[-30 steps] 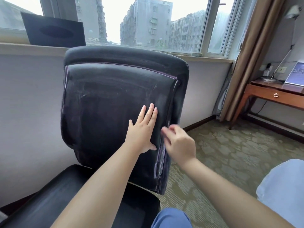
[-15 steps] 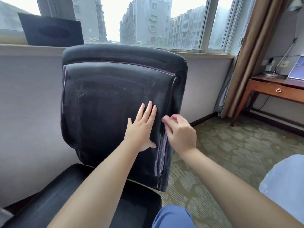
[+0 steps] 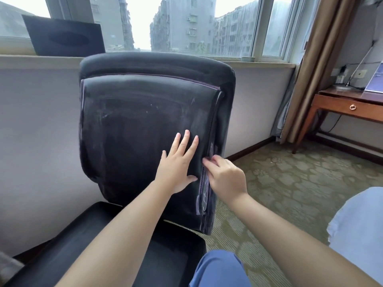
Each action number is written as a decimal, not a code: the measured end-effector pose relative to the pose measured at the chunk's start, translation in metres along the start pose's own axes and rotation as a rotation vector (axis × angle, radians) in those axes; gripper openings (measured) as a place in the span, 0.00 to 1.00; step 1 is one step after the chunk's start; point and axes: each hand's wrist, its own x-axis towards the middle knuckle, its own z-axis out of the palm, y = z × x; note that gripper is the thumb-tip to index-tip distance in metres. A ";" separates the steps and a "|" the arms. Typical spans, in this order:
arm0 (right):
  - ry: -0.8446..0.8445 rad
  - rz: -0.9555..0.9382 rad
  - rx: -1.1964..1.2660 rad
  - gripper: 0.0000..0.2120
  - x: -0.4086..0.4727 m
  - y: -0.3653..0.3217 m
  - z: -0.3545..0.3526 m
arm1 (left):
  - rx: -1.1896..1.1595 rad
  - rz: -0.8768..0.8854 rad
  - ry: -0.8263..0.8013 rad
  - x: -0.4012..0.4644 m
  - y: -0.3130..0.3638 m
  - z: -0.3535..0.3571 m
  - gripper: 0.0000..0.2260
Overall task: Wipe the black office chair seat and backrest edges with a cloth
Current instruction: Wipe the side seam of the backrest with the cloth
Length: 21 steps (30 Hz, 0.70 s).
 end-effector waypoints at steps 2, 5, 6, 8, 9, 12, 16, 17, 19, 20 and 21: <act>-0.031 -0.017 0.024 0.08 0.000 0.000 -0.002 | -0.016 0.013 0.021 -0.004 -0.003 0.004 0.47; -0.019 0.008 0.030 0.07 0.014 0.000 -0.009 | -0.045 0.024 0.037 -0.010 -0.003 0.008 0.44; -0.007 0.021 0.034 0.08 0.016 0.000 -0.010 | -0.059 0.025 0.043 -0.012 -0.003 0.010 0.43; 0.005 0.034 0.042 0.05 0.011 -0.003 -0.009 | -0.100 0.025 0.052 -0.015 -0.002 0.013 0.41; -0.013 0.033 0.041 0.05 0.004 -0.005 -0.007 | -0.121 0.022 0.055 -0.017 -0.001 0.015 0.40; -0.108 0.033 0.001 0.11 -0.022 -0.012 0.001 | -0.191 -0.004 0.056 -0.022 0.002 0.021 0.37; -0.069 0.082 0.040 0.03 -0.020 -0.017 -0.002 | -0.350 -0.027 0.102 -0.028 0.006 0.028 0.35; -0.039 0.107 0.053 0.06 -0.015 -0.018 -0.004 | -0.382 -0.020 0.114 -0.029 0.006 0.031 0.34; -0.005 0.172 0.097 0.07 -0.008 -0.020 -0.007 | -0.414 -0.015 0.131 -0.032 0.003 0.037 0.33; 0.000 0.196 0.111 0.06 -0.010 -0.021 -0.006 | -0.422 -0.014 0.138 -0.032 0.002 0.040 0.33; -0.003 0.211 0.106 0.06 -0.016 -0.023 -0.004 | -0.428 -0.013 0.146 -0.034 0.002 0.043 0.33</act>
